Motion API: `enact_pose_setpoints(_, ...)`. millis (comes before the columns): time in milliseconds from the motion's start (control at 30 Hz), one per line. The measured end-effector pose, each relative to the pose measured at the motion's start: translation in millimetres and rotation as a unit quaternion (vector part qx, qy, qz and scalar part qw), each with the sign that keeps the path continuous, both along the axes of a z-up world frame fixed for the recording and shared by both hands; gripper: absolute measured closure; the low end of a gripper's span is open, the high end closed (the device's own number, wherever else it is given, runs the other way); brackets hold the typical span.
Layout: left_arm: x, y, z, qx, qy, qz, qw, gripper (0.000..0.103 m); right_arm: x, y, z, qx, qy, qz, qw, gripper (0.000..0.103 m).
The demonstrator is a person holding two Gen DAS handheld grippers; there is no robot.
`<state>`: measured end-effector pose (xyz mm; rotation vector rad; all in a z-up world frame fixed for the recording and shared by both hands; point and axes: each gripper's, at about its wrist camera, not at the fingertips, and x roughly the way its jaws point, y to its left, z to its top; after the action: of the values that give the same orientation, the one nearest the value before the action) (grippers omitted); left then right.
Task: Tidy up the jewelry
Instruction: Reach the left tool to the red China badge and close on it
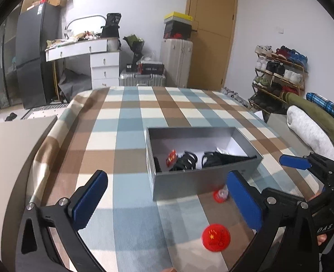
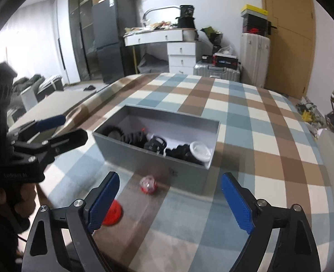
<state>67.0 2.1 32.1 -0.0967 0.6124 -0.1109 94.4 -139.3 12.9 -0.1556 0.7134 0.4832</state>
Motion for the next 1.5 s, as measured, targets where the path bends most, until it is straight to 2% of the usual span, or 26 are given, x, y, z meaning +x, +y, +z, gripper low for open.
enact_pose_setpoints(33, -1.4, -1.4, -2.1, 0.000, 0.006, -0.006, 1.0000, 0.001, -2.4, 1.3, -1.8, -0.007, -0.002, 0.002, 1.000, 0.001)
enact_pose_setpoints(67, -2.4, -3.1, -3.3, 0.001, 0.010, -0.011, 0.9999, 0.001, -4.0, 2.2, -2.7, -0.009, -0.003, 0.003, 1.000, 0.000)
enact_pose_setpoints(200, -5.6, -14.8, -11.9, 0.022, 0.025, -0.036, 0.9988, 0.001, -5.0, 6.2, -9.2, -0.029, 0.003, 0.014, 0.999, 0.000)
enact_pose_setpoints(367, -5.3, -28.4, -24.8, 0.048, 0.063, -0.075, 0.9941, 0.001, -0.1, -0.9, -13.9, -0.027, 0.017, -0.002, 0.999, 0.000)
enact_pose_setpoints(533, -8.5, -37.0, -32.2, 0.063, 0.078, -0.100, 0.9900, 0.001, 4.2, -9.8, -15.0, -0.020, 0.025, -0.012, 0.999, 0.000)
enact_pose_setpoints(767, -5.9, -40.5, -42.7, 0.071, 0.106, -0.109, 0.9859, 0.001, 7.1, -16.4, -15.2, -0.012, 0.031, -0.018, 0.999, 0.000)
enact_pose_setpoints(967, -8.1, -51.0, -53.0, 0.101, 0.121, -0.129, 0.9791, 0.004, 6.5, -16.3, -14.8, -0.012, 0.031, -0.017, 0.999, 0.000)
enact_pose_setpoints(1100, -9.6, -53.8, -57.2, 0.107, 0.128, -0.140, 0.9759, 0.005, 5.8, -15.9, -15.1, -0.011, 0.029, -0.016, 0.999, 0.000)
enact_pose_setpoints(1300, -10.7, -51.7, -58.4, 0.090, 0.136, -0.152, 0.9747, 0.021, 6.9, -17.3, -15.7, -0.006, 0.030, -0.018, 0.999, 0.000)
enact_pose_setpoints(1400, -11.2, -51.9, -57.1, 0.088, 0.132, -0.155, 0.9750, 0.032, 7.3, -17.6, -15.8, -0.006, 0.031, -0.018, 0.999, 0.000)
enact_pose_setpoints(1467, -12.1, -52.8, -55.7, 0.088, 0.129, -0.159, 0.9748, 0.048, 7.5, -17.5, -16.0, -0.006, 0.033, -0.018, 0.999, 0.000)
enact_pose_setpoints(1500, -12.3, -52.7, -55.1, 0.087, 0.128, -0.160, 0.9749, 0.053, 7.2, -17.3, -16.1, -0.006, 0.032, -0.017, 0.999, 0.000)
